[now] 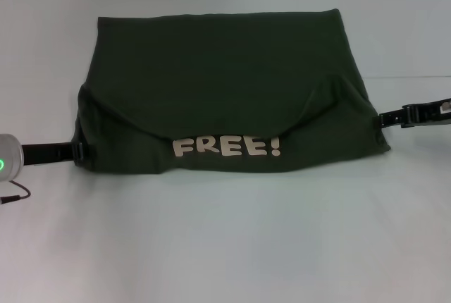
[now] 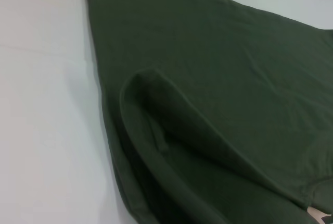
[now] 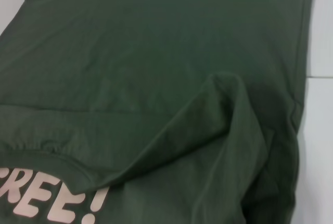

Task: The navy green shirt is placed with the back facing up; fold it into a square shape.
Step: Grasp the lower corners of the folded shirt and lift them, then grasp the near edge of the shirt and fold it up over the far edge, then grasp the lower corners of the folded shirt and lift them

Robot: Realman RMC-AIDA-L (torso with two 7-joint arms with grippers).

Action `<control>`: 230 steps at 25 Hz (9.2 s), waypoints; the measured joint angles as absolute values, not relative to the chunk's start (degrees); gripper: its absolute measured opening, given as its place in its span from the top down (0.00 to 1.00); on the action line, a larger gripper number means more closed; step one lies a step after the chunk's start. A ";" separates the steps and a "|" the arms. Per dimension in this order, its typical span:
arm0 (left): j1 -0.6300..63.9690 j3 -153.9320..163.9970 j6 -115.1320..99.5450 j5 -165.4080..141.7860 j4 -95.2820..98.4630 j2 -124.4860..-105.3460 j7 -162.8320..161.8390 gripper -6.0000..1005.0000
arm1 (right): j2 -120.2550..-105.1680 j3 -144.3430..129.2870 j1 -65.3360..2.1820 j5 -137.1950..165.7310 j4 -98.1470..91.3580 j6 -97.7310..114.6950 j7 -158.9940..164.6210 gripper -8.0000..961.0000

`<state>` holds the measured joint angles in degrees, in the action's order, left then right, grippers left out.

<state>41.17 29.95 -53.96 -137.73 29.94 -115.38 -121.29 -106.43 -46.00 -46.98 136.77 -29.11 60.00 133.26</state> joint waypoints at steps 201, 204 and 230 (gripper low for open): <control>39.43 17.39 -72.83 -120.47 30.17 -117.99 -106.69 0.19 | -106.71 -34.28 -35.09 105.84 -31.21 72.61 105.53 0.09; 38.46 16.93 -73.79 -122.08 31.97 -117.73 -112.31 0.19 | -106.25 -34.28 -34.98 110.21 -31.21 74.18 107.01 0.09; 35.30 15.09 -66.92 -130.49 35.25 -117.42 -130.65 0.20 | -105.75 -33.39 -34.80 116.60 -31.10 72.02 111.63 0.09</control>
